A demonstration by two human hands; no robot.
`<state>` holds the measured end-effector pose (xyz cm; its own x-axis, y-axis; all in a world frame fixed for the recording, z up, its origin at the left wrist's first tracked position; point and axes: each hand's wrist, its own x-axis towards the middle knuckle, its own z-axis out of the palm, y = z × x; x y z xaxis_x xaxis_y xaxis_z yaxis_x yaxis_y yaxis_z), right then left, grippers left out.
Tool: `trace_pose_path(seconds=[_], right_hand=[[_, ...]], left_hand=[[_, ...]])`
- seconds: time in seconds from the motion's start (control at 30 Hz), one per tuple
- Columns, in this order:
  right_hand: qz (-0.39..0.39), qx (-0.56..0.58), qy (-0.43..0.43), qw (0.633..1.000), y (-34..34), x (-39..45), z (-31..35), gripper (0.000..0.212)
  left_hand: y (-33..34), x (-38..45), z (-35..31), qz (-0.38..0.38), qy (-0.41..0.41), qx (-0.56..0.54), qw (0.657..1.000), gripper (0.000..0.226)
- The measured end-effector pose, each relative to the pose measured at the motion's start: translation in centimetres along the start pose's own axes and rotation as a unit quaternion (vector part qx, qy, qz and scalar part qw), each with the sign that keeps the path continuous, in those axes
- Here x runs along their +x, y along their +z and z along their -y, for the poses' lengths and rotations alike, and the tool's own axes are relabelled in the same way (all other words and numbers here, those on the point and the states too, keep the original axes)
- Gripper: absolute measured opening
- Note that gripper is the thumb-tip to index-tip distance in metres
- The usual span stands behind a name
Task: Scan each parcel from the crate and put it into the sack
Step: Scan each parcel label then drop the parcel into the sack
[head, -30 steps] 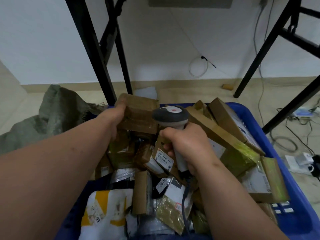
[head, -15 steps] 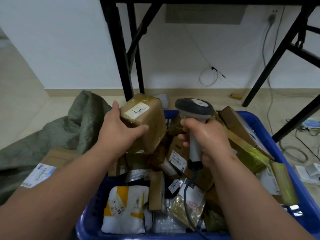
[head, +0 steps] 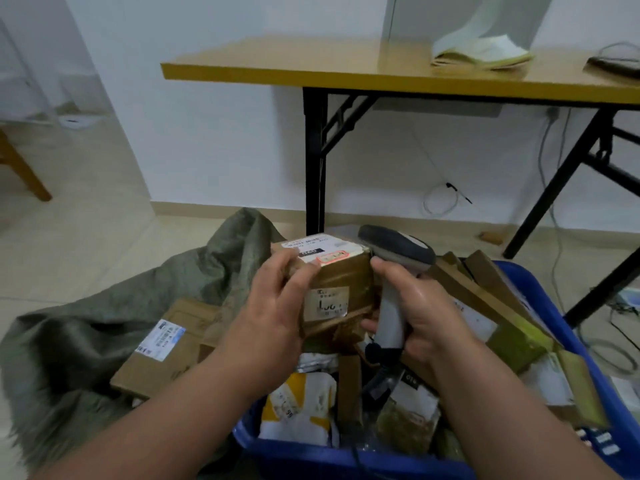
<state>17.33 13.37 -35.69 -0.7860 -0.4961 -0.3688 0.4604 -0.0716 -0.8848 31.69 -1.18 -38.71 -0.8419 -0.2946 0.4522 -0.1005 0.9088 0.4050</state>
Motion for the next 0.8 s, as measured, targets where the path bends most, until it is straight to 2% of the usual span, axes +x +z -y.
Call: trace_pose_path(seconds=[0.1,0.17,0.23,0.33,0.4,0.5,0.53,0.6,0.63,0.67,0.73,0.8], right_hand=[[0.016,0.027,0.006,0.999,1.0,-0.5,0.0,0.051],[0.023,0.044,0.004,0.999,1.6,-0.5,-0.1,0.048],[0.018,0.045,-0.013,0.999,2.0,-0.4,0.0,0.039],[0.035,0.061,-0.037,0.997,2.8,-0.3,0.2,0.041],[0.037,0.064,-0.041,0.996,3.1,-0.2,0.1,0.045],[0.033,0.075,-0.069,0.994,3.5,0.0,0.0,0.031],[0.037,0.084,-0.076,0.993,3.6,0.0,0.0,0.029],[0.048,0.098,-0.084,0.990,3.8,0.0,0.0,0.032],[0.050,0.098,-0.087,0.990,3.7,-0.1,0.0,0.035],[0.051,0.091,-0.090,0.991,3.7,0.0,-0.1,0.038],[0.051,0.068,-0.092,0.992,3.7,-0.1,-0.2,0.043],[0.057,0.049,-0.091,0.993,3.6,-0.4,-0.3,0.043]], left_hand=[[-0.2,-0.3,0.4,-0.006,0.039,-0.006,0.999,0.102],[-0.6,-0.4,0.7,0.011,0.068,-0.026,0.997,0.095],[-1.3,-0.5,0.5,0.020,0.064,-0.077,0.995,0.076],[-2.2,0.0,-0.3,-0.036,-0.039,-0.229,0.972,0.038],[-2.6,0.7,-0.5,-0.095,-0.134,-0.338,0.927,0.022],[-3.1,1.7,-0.1,-0.159,-0.279,-0.368,0.873,0.043],[-3.2,1.9,0.0,-0.147,-0.329,-0.401,0.842,0.053],[-3.4,2.2,0.1,-0.071,-0.394,-0.535,0.744,0.072],[-3.6,2.2,0.1,-0.024,-0.407,-0.595,0.692,0.074],[-3.7,2.2,0.1,0.015,-0.408,-0.631,0.660,0.073],[-3.7,2.0,0.3,0.054,-0.403,-0.660,0.632,0.075],[-3.6,1.8,1.0,0.052,-0.405,-0.661,0.630,0.083]])
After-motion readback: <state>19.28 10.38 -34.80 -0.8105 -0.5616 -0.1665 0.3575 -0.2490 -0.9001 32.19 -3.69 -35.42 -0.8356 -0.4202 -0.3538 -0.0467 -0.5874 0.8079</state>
